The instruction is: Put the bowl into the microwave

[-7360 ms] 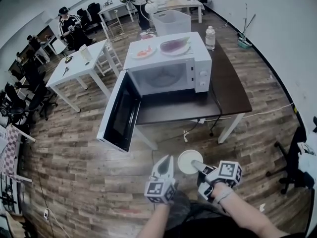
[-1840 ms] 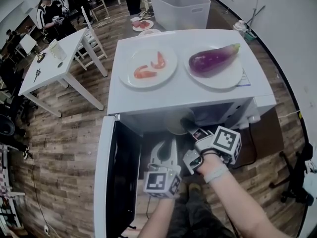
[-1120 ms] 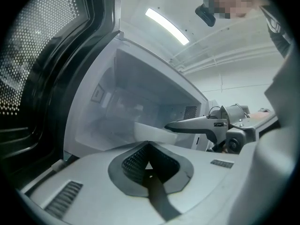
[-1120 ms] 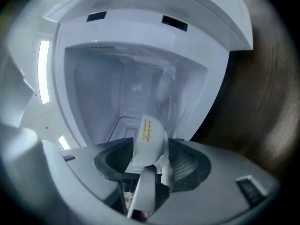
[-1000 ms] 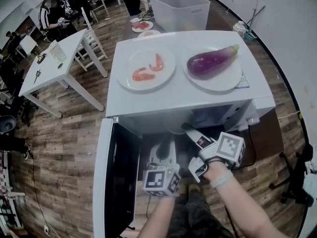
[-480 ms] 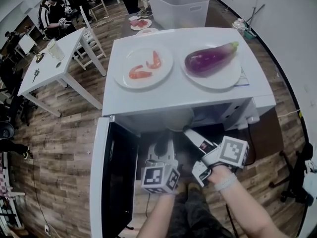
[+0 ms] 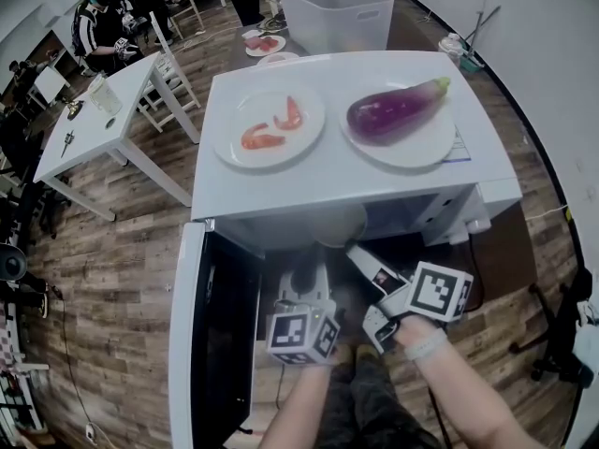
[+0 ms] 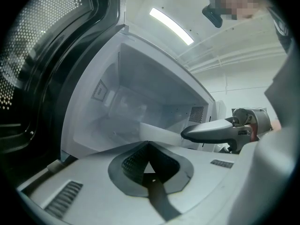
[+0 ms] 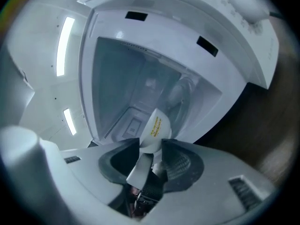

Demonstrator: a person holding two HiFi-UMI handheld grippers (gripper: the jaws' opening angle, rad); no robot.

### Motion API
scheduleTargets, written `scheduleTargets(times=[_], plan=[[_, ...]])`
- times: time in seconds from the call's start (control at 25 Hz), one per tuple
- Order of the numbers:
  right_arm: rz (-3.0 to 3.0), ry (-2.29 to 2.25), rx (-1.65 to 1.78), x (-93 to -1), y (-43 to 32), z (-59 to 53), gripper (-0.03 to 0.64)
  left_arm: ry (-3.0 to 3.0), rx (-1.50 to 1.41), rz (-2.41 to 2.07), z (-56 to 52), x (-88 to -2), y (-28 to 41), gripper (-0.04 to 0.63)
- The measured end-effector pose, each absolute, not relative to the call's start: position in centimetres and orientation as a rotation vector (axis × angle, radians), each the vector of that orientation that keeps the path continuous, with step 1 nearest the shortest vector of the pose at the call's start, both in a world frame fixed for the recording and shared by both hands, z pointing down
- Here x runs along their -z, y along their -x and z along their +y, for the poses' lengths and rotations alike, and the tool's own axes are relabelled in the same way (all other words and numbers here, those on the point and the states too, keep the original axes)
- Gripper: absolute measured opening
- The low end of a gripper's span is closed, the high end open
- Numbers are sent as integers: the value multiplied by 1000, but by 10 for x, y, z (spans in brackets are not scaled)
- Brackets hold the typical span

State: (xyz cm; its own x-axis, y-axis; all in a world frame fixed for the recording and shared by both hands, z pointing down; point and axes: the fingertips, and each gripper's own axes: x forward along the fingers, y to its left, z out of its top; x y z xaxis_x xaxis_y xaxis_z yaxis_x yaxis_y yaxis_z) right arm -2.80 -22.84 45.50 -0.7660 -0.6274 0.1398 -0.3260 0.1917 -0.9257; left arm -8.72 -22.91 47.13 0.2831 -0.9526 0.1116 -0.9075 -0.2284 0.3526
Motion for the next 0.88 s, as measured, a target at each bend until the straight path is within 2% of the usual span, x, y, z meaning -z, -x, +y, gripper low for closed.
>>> scheduleTargets(times=[0.56,0.72,0.88], plan=[[2313,1070,1468,-457,20,-240,84,-2253,169,-1646,-233,-471,81,2],[2327,1113,1435,-456,20,-243,28,-2262,163,-1640,-235,-469,80,2],[2396,1148,1374,-455,21,-247,23,-2262,156,-1636,-239,-469,82,2]])
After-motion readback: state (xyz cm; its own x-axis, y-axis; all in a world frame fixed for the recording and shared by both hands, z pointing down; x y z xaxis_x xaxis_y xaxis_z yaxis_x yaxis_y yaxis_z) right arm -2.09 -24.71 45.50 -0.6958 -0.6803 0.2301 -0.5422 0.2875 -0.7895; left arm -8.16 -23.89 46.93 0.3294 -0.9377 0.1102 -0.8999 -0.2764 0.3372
